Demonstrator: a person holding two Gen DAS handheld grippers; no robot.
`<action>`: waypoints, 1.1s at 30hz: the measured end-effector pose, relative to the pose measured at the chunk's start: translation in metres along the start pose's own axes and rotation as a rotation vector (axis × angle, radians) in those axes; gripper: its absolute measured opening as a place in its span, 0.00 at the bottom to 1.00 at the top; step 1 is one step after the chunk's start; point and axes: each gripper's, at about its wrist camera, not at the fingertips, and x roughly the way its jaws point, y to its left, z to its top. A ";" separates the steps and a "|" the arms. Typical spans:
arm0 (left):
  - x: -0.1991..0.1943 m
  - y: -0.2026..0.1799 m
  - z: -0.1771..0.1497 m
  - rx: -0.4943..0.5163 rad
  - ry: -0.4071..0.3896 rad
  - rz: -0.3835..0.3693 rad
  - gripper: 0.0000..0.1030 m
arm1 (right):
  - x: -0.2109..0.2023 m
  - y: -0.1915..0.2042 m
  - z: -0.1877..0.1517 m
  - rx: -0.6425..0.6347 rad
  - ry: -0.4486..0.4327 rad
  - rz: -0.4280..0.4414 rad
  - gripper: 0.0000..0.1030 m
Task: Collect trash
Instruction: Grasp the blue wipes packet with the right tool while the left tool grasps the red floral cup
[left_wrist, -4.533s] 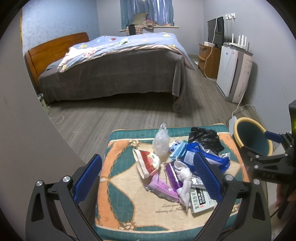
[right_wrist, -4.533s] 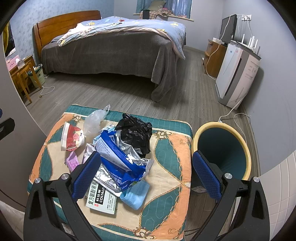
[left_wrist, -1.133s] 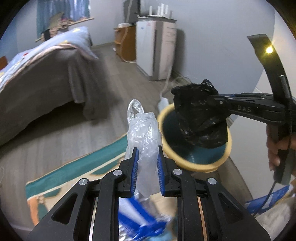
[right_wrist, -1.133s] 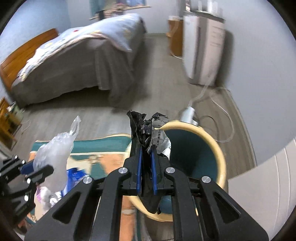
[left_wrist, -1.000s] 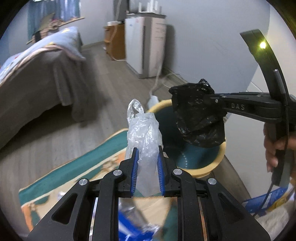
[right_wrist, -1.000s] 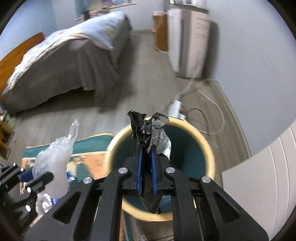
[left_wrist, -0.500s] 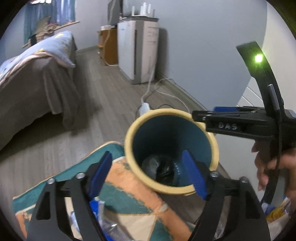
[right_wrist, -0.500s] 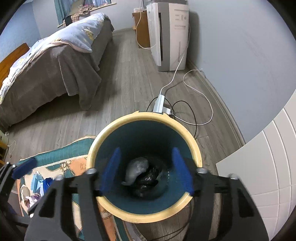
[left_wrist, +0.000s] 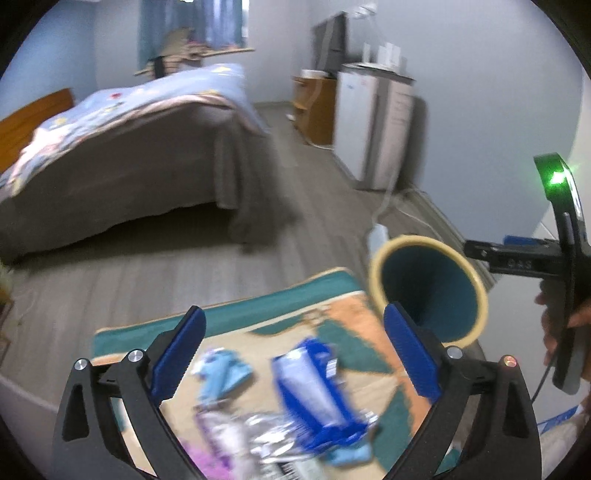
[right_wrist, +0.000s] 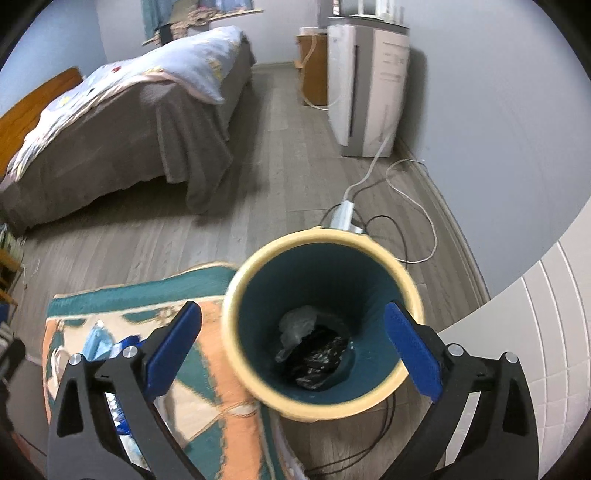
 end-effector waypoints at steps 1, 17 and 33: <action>-0.006 0.009 -0.002 -0.013 -0.003 0.017 0.94 | -0.004 0.011 -0.001 -0.014 -0.002 0.008 0.94; -0.039 0.150 -0.081 -0.231 0.043 0.290 0.94 | -0.009 0.151 -0.060 -0.229 0.055 0.066 0.94; 0.020 0.196 -0.127 -0.314 0.221 0.321 0.94 | 0.043 0.189 -0.086 -0.303 0.167 0.118 0.94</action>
